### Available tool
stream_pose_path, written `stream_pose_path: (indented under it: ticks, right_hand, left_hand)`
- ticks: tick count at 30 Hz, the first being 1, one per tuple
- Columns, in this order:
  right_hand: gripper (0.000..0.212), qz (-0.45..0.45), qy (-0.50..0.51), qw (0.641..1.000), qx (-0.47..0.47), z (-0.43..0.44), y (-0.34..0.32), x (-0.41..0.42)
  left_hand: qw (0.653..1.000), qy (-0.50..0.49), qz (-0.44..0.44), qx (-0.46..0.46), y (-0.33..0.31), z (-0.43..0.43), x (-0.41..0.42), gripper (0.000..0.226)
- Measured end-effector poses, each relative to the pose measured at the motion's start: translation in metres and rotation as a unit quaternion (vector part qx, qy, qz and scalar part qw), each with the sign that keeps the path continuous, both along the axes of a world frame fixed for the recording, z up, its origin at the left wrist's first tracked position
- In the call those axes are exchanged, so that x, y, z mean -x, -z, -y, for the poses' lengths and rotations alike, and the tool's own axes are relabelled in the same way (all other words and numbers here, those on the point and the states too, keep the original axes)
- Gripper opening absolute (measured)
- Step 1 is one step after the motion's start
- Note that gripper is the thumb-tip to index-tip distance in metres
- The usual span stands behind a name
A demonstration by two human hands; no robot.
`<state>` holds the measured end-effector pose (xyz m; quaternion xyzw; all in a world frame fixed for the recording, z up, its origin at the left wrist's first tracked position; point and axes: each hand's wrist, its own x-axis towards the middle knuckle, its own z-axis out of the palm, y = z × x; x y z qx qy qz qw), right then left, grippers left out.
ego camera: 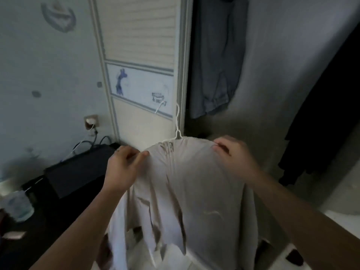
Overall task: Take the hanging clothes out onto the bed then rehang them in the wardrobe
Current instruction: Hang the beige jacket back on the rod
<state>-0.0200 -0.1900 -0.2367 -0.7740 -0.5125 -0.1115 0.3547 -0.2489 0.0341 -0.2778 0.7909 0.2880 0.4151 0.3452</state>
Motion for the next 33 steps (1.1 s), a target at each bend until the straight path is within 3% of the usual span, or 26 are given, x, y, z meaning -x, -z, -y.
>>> stream_pose_path:
  ticks: [7, 15, 26, 33]
  right_hand:
    - [0.014, 0.081, 0.167, 0.983, -0.018, 0.007, -0.086, -0.060]
    - [0.018, 0.197, 0.281, 0.939, -0.028, 0.056, -0.190, -0.115]
    - [0.023, 0.293, 0.401, 0.868, 0.009, 0.119, -0.336, -0.187]
    - [0.025, 0.283, 0.482, 0.828, 0.045, 0.125, -0.410, -0.202]
  left_hand:
    - [0.988, 0.131, 0.078, -0.021, -0.081, -0.048, -0.142, 0.023]
    - [0.951, 0.239, 0.166, -0.104, -0.192, -0.039, -0.287, 0.023]
    - [0.896, 0.259, 0.292, -0.211, -0.342, 0.014, -0.449, 0.026]
    - [0.876, 0.307, 0.318, -0.192, -0.414, 0.037, -0.534, 0.031]
